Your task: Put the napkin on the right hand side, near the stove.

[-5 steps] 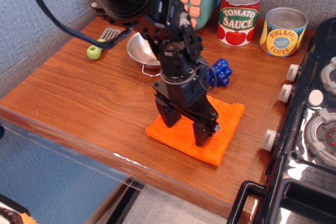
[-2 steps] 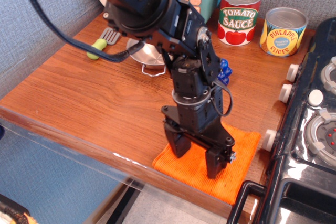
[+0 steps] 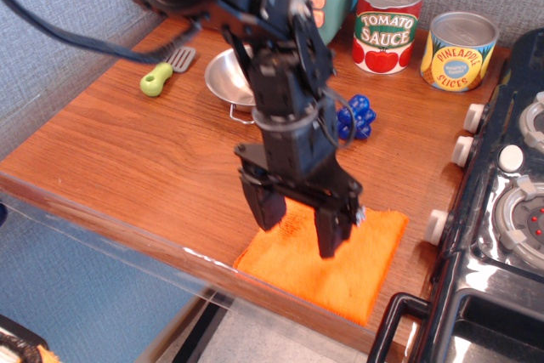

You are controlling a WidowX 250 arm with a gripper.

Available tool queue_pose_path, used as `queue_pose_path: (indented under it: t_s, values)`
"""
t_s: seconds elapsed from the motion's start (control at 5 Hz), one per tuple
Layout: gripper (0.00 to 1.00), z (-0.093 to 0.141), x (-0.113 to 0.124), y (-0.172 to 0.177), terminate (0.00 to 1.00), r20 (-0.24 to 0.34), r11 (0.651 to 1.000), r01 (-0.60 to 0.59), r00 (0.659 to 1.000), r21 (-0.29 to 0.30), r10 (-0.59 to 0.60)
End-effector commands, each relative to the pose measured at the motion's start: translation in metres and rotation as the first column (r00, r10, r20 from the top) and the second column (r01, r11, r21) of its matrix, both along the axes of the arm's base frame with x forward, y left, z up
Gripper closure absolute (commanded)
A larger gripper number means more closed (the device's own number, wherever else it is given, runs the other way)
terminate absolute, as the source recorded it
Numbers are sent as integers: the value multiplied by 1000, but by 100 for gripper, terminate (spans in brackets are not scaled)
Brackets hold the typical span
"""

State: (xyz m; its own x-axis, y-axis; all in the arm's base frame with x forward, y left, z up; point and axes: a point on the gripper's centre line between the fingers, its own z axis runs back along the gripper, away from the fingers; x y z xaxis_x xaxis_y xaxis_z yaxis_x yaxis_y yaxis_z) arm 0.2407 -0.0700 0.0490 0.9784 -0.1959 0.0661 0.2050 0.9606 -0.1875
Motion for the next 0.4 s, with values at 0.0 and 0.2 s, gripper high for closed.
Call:
queue_pose_path:
  t_s: [0.0,0.2]
  values:
    - [0,59,-5,5,0,134,1000,-25,991,13,23]
    - [0,78,-14,21,0,151,994,-80,986,71,69]
